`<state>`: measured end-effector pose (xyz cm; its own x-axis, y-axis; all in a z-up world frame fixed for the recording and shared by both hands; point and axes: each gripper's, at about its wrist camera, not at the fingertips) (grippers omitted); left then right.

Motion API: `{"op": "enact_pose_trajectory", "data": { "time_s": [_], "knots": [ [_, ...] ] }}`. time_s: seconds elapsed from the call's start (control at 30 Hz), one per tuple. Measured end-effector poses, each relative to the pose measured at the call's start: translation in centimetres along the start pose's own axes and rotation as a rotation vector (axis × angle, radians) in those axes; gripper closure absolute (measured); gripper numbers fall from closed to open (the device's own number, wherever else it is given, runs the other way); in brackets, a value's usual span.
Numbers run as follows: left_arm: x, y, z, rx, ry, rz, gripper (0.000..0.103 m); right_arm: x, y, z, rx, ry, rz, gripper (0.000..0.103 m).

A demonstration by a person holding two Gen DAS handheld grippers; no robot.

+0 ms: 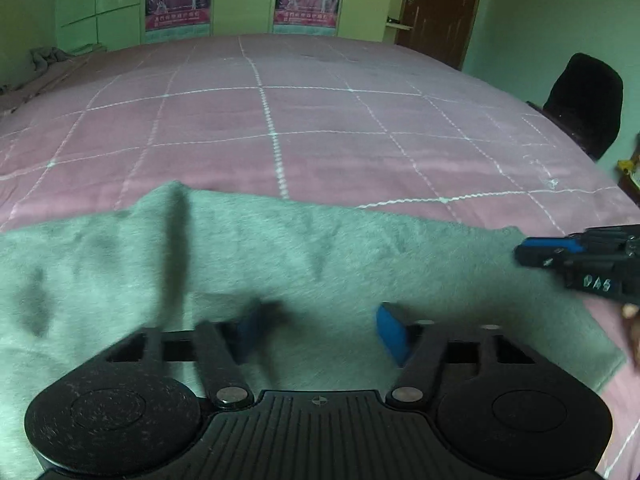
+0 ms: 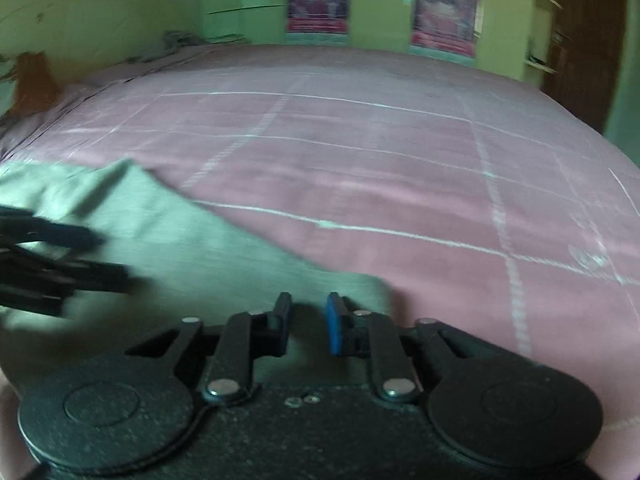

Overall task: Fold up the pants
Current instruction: 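Lay the cuffs onto the sweatpants and open both grippers, then reach the left gripper to the sweatpants edge and close on it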

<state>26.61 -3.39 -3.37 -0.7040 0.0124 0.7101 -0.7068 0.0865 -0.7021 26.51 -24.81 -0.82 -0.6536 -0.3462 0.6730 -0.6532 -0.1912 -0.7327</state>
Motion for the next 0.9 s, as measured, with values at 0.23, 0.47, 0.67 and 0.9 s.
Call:
{"op": "enact_pose_trajectory", "data": {
  "time_s": [0.23,0.47,0.67,0.9],
  "knots": [
    [5.1,1.4,1.1,0.039,-0.036,0.089,0.022,4.5,1.5,2.0,-0.122,0.029,0.089,0.067],
    [5.7,5.6,2.6,-0.009,-0.088,0.03,0.022,5.2,3.8,-5.3,0.038,-0.125,0.056,0.068],
    [6.4,6.6,1.2,-0.024,-0.121,0.047,0.022,5.0,5.5,-4.7,0.046,-0.053,0.016,0.067],
    [6.3,7.3,0.3,0.007,-0.135,0.038,0.021,5.9,6.6,-3.3,0.035,0.034,0.005,0.058]
  ]
}}
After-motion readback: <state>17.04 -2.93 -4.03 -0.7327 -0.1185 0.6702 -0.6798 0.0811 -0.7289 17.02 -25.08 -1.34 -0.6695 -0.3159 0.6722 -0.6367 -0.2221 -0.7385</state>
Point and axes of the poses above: each gripper's, at about its wrist camera, not at the fingertips, and x roughly against the way its jaws point, z to its right, y to its underside, and after that the axes turned 11 degrees about -y, right-handed
